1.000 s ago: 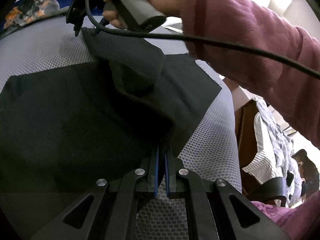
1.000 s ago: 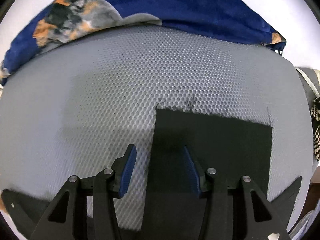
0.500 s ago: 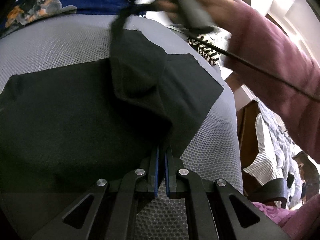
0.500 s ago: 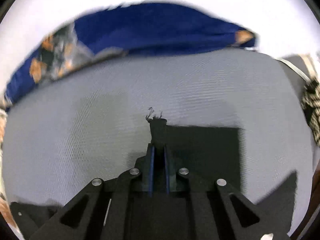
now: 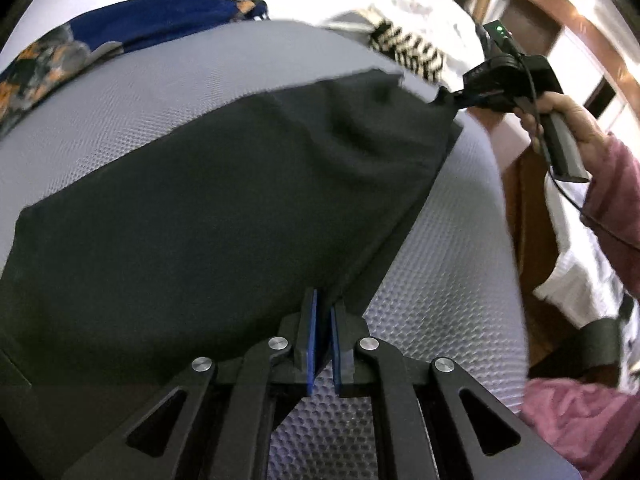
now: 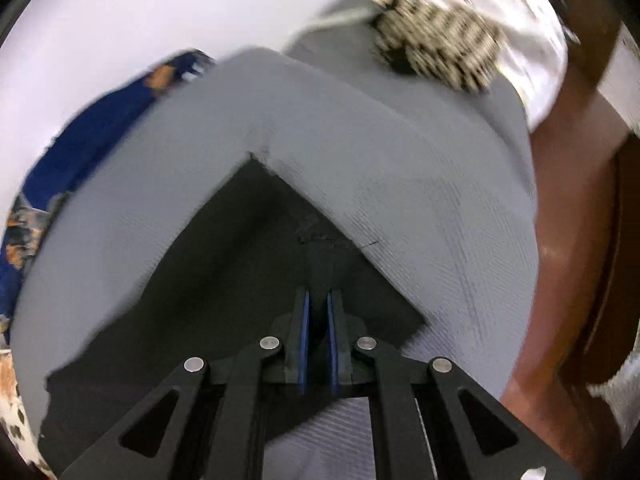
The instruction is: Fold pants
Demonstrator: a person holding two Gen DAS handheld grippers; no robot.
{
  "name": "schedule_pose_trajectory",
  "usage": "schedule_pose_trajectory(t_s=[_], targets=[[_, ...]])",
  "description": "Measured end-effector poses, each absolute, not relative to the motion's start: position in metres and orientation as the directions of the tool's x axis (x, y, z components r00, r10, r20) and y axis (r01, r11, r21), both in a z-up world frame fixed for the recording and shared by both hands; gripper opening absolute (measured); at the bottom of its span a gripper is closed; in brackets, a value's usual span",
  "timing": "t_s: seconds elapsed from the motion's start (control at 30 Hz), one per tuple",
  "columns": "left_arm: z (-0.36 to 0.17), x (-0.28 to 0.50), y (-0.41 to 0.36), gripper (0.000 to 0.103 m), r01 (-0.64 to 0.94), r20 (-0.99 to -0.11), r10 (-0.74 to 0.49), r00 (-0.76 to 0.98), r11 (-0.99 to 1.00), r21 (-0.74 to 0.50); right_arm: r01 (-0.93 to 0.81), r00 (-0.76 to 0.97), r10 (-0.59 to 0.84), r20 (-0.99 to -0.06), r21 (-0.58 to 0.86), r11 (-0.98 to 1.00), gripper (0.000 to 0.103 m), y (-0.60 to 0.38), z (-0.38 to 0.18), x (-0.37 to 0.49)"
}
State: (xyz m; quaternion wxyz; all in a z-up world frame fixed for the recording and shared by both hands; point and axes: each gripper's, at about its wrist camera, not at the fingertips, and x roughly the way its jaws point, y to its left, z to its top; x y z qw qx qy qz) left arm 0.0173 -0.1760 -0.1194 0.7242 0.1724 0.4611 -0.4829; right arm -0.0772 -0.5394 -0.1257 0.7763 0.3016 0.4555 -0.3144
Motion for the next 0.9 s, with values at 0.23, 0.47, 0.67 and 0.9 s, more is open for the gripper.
schedule_pose_trajectory(t_s=[0.23,0.47,0.67,0.9], targets=[[-0.121,0.01,-0.184,0.006,0.873,-0.858,-0.497,0.128,0.467,-0.14,0.775,0.442,-0.197,-0.875,0.262,0.575,0.006,-0.538,-0.145,-0.106],[-0.115,-0.003,-0.181,0.007,0.897,-0.856,-0.495,0.146,0.431,-0.097,0.774,0.453,-0.193,-0.87,0.276,0.57,0.006,-0.539,-0.15,-0.116],[-0.124,0.009,-0.184,0.01,0.886,-0.869,-0.482,0.112,0.445,-0.133,0.791,0.444,-0.168,-0.88,0.297,0.535,0.012,-0.545,-0.164,-0.122],[-0.112,0.027,-0.16,0.04,0.822,-0.826,-0.562,0.049,0.493,-0.287,0.755,0.493,-0.225,-0.84,0.286,0.59,0.036,-0.562,-0.133,-0.127]])
